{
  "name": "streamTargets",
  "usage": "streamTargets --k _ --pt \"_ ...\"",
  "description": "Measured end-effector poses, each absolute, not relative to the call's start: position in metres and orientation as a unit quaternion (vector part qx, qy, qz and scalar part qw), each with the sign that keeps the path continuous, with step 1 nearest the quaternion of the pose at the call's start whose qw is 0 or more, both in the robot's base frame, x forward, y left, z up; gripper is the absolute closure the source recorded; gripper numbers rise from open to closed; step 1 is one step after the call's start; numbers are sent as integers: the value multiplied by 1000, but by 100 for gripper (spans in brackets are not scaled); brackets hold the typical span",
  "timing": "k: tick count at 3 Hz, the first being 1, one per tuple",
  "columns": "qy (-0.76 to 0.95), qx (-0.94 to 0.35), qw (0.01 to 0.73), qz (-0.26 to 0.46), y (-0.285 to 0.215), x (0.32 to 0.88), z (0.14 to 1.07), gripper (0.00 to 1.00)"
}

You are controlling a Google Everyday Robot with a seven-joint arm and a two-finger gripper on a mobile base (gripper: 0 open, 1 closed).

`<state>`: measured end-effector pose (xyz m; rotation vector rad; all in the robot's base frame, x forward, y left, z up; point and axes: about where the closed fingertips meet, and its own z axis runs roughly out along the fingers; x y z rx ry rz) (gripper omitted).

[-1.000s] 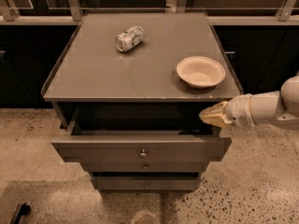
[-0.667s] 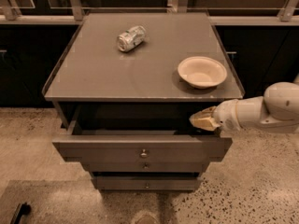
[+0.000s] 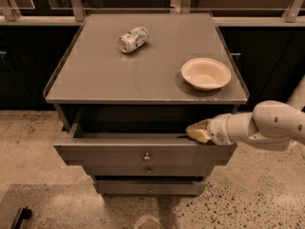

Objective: Open top drawer

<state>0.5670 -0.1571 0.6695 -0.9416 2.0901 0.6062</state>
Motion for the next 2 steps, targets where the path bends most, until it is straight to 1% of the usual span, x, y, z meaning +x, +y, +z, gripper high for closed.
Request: streamTargets --k 1,2 --pt "824 -387 348 224 -150 566 656 100" --pt "823 -401 338 219 -149 566 653 100"
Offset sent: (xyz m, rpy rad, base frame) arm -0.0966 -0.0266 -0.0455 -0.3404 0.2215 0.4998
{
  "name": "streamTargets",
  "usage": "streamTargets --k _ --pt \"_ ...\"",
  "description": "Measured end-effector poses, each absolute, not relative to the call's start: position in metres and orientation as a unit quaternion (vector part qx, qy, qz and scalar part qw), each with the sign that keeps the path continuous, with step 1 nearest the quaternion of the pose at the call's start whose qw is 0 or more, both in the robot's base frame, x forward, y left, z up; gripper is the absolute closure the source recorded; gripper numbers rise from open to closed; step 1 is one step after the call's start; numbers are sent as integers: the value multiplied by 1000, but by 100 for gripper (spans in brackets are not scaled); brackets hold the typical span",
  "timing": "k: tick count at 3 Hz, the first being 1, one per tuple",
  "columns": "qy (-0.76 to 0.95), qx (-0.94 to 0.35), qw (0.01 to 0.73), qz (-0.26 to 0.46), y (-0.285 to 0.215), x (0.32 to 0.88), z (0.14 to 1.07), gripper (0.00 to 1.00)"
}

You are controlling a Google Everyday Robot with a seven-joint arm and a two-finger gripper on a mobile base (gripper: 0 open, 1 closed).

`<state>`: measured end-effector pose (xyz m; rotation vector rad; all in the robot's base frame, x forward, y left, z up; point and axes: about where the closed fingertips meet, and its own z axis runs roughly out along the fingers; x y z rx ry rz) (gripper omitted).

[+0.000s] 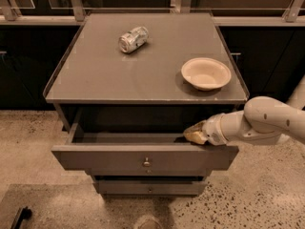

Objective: Open top drawer

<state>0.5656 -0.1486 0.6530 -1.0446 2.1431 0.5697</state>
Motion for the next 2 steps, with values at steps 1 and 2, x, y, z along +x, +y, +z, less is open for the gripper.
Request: streamTargets --k 1,2 --pt "819 -425 311 227 -153 546 648 100" --pt "815 -440 290 240 -160 520 646 100"
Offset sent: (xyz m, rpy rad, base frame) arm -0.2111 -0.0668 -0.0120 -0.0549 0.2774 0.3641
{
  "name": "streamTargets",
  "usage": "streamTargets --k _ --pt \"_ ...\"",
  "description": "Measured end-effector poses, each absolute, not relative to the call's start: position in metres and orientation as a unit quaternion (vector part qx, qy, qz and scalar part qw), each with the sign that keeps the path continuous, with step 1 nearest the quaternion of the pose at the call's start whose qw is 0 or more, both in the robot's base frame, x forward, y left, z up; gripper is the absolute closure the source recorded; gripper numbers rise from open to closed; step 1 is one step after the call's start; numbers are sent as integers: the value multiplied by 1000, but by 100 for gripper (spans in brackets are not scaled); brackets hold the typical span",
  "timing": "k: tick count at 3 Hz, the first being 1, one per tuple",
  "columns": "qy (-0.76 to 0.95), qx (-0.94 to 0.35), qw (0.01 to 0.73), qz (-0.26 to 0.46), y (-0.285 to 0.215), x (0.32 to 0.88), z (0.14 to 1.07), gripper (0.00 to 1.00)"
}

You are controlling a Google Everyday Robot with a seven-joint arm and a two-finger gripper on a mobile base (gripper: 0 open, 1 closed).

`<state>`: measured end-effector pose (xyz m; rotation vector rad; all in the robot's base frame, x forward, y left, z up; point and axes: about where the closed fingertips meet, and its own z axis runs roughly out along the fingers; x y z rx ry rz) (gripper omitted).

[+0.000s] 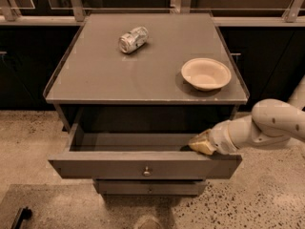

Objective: Open top drawer

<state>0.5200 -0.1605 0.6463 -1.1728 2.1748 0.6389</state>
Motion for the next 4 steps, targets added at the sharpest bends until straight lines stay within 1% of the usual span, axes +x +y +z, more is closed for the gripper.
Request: streamTargets --k 1,2,3,4 --pt "814 -443 285 243 -162 516 646 100" --pt "801 -454 271 281 -174 463 642 100" --pt "800 -454 271 282 -174 463 642 100" --pt "805 -435 314 254 -202 447 667 100"
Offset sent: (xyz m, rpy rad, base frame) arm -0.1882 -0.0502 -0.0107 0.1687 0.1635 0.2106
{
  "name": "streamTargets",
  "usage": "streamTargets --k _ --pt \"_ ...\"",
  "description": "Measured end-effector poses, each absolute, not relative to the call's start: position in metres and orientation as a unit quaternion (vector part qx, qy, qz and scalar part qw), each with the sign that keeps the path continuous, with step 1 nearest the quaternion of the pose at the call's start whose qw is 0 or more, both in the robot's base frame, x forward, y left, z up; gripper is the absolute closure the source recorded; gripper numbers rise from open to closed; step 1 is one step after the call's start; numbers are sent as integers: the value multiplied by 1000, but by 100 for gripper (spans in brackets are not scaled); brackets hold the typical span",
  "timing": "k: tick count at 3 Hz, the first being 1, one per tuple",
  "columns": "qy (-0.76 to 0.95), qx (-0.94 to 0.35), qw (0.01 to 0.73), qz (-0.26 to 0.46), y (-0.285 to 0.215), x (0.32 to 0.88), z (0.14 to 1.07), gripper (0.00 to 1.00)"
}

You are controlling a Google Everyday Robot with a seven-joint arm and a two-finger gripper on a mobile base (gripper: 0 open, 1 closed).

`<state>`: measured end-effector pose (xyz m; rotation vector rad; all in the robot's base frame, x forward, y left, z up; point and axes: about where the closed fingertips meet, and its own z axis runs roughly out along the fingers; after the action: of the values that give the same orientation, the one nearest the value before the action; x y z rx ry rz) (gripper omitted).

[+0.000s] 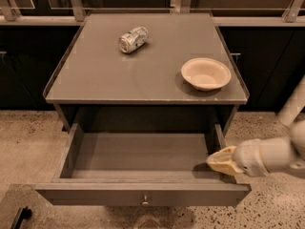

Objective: Open top drawer

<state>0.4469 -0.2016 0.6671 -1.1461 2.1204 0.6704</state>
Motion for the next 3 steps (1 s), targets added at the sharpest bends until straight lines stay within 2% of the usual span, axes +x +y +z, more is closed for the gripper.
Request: streamTargets --k 1,2,3 --pt "790 -407 423 177 -247 420 751 100" --pt "791 -383 453 150 -274 403 770 81" --pt "791 -384 453 150 -274 403 770 57"
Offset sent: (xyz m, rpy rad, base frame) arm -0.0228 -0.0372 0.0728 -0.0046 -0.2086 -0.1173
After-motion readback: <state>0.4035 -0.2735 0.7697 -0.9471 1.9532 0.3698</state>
